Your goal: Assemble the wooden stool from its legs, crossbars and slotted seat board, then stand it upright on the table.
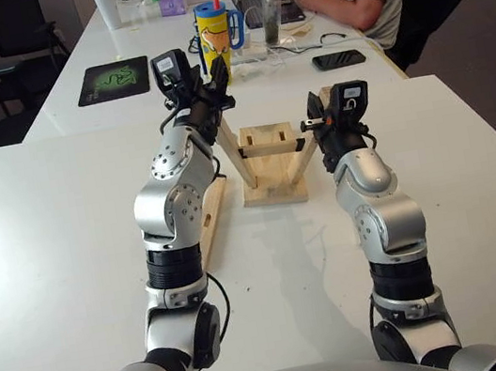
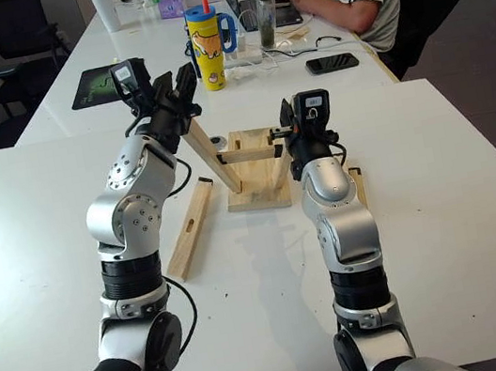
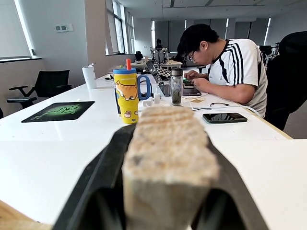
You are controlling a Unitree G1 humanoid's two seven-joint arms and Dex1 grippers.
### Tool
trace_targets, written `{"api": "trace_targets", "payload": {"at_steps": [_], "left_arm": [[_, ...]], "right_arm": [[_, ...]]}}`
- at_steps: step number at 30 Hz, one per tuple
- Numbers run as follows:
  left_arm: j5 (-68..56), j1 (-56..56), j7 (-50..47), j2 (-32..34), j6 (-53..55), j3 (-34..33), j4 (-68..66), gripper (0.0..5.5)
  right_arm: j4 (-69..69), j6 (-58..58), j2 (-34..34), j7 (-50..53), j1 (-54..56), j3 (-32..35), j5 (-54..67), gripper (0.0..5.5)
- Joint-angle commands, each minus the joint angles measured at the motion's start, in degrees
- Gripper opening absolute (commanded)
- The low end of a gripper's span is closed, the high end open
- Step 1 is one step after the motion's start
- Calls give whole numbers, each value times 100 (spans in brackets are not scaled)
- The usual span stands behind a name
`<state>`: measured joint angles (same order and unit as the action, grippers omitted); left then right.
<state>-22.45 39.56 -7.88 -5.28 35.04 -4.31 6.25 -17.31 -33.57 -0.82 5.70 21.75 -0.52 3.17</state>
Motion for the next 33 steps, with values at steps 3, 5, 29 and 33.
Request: {"api": "trace_targets", "payload": {"at_steps": [3, 5, 29, 33], "left_arm": [[-101, 385, -115, 386, -76, -717, 315, 224], [-73, 449, -161, 573, -138, -950, 433, 224], [512, -960, 550, 1804, 1914, 30, 357, 224], [705, -1595, 1397, 2674, 2234, 1240, 915, 224]], "right_arm": [[272, -398, -7, -248, -162, -184, 87, 149], [231, -347, -8, -298, -133, -180, 113, 177], [3899, 2845, 2859, -1882, 2770, 440, -787, 245], [5614, 4109, 3055, -3092, 3120, -447, -1260, 245]]}}
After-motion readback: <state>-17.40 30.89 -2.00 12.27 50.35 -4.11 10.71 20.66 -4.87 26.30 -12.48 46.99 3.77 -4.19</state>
